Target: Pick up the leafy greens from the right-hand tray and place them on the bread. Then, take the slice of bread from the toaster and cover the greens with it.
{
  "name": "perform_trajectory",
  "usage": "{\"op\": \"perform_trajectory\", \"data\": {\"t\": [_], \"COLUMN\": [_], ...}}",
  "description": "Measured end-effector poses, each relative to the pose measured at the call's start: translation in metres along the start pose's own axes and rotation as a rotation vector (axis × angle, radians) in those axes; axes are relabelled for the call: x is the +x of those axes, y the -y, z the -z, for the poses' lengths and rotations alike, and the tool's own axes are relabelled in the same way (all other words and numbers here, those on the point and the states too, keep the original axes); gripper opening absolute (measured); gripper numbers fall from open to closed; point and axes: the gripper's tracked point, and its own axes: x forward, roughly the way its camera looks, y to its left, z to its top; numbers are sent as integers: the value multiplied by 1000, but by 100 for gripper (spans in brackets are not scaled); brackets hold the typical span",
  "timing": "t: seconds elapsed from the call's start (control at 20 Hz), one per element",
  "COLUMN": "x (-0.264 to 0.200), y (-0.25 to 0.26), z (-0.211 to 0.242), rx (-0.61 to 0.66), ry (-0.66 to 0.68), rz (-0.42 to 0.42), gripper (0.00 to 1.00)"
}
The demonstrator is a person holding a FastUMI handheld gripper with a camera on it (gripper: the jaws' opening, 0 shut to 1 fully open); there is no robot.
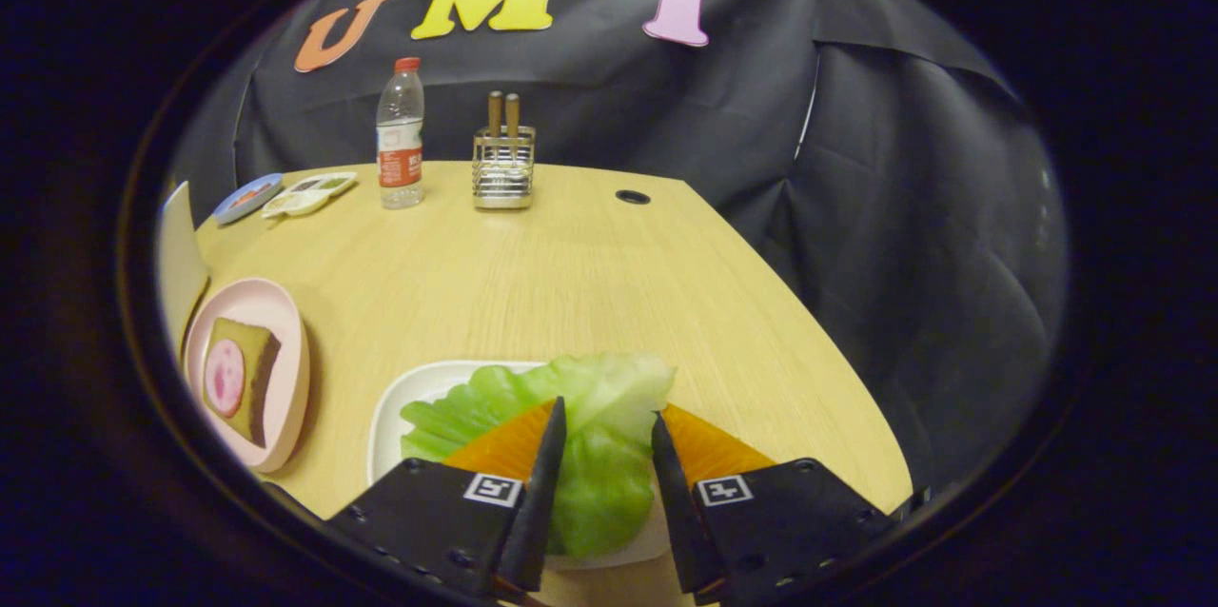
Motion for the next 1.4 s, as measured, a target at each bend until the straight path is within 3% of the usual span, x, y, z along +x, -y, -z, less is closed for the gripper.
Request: {"op": "perform_trajectory", "data": {"t": [0.15,0.25,1.0,1.4], "x": [-8,-19,-156,-205], "y": [3,-1,-38,-155], "z": [-9,-12,-85,-92], "rx": [10,42,102,80], "ry": [36,51,288,303], "rz": [16,-19,-77,-299], "gripper": [9,2,0,0]}}
